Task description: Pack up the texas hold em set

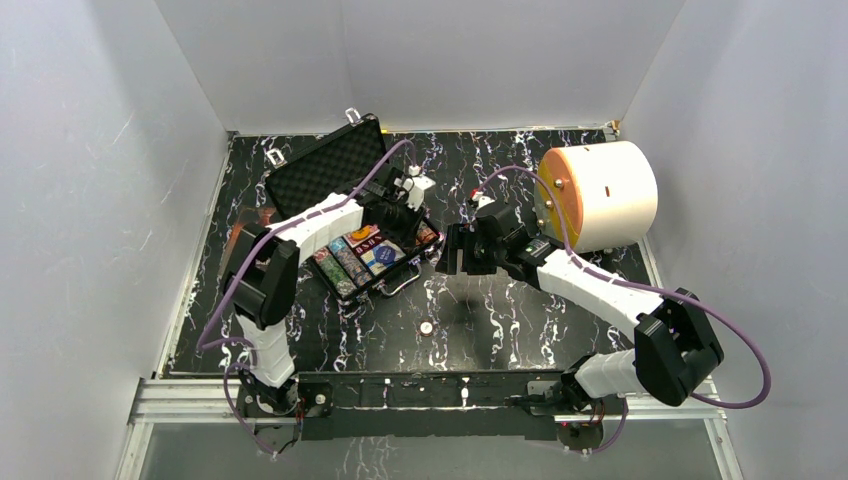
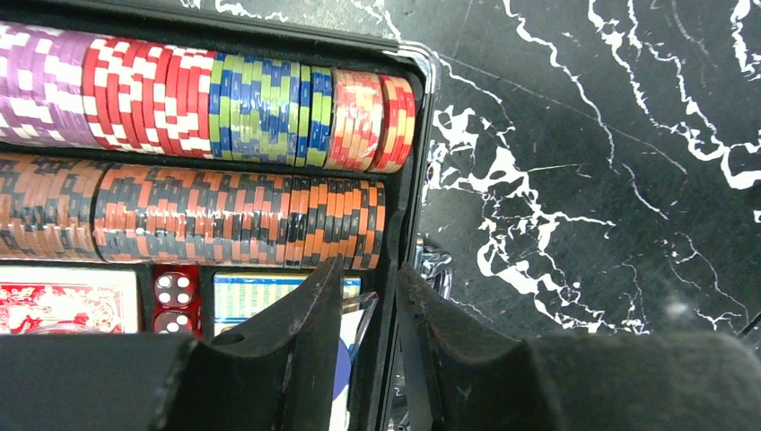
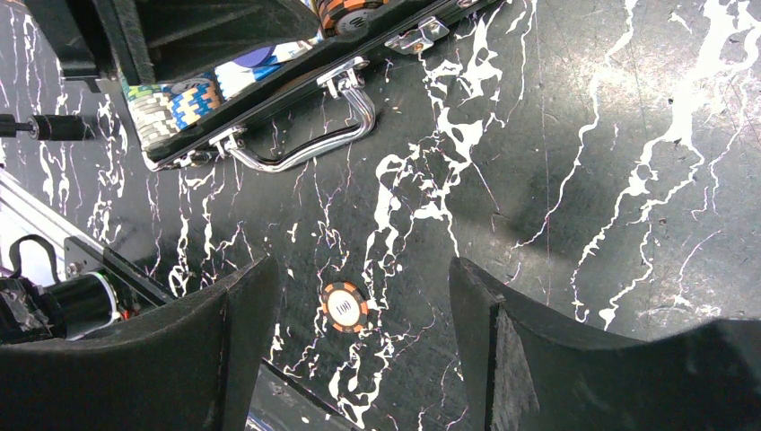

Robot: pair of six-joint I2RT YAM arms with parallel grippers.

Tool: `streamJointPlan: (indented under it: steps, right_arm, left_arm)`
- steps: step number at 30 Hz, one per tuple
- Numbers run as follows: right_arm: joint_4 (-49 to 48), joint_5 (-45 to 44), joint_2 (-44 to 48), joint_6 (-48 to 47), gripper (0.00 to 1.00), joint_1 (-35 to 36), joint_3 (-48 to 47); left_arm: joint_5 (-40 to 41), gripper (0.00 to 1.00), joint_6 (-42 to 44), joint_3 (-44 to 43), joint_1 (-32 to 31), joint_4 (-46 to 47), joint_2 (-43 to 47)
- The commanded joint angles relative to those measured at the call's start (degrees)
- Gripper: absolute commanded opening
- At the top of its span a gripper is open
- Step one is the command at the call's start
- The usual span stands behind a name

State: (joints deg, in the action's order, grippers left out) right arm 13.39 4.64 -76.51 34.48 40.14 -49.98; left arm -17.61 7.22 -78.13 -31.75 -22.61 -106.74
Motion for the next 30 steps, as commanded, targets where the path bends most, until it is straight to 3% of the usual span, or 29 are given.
streamJointPlan:
  steps: [1, 6, 10, 14, 22, 30]
  right_arm:
    - [-2.07, -0.24, 0.75, -0.21, 0.77, -0.07, -0.3]
    - [-0.91, 0.4, 0.83, -3.93, 0.78, 0.16, 0.56]
    - [2.56, -2.5, -0.65, -6.25, 0.78, 3.48, -0.52]
    - [6.3, -8.66, -4.4, -6.9, 0.8, 11.4, -2.68]
    - [13.16, -16.14, -13.19, -6.3, 0.83, 22.56, -8.19]
    - [16.56, -18.28, -20.81, -6.43, 0.78, 27.72, -12.79]
  left_arm:
    - [-1.5, 0.26, -2.23, -1.45, -0.28, 1.32, 4.89]
    - [3.76, 0.26, -8.11, 4.8, -0.26, 8.29, 12.17]
    - [10.61, 0.42, -13.98, 14.59, -0.24, 17.64, 25.86]
    - [18.33, 0.6, -19.41, 24.98, -0.11, 23.87, 41.9]
    - [27.05, 0.72, -24.04, 33.34, -0.04, 18.02, 62.1]
    - [31.5, 0.77, -29.57, 38.69, -0.03, 13.48, 73.0]
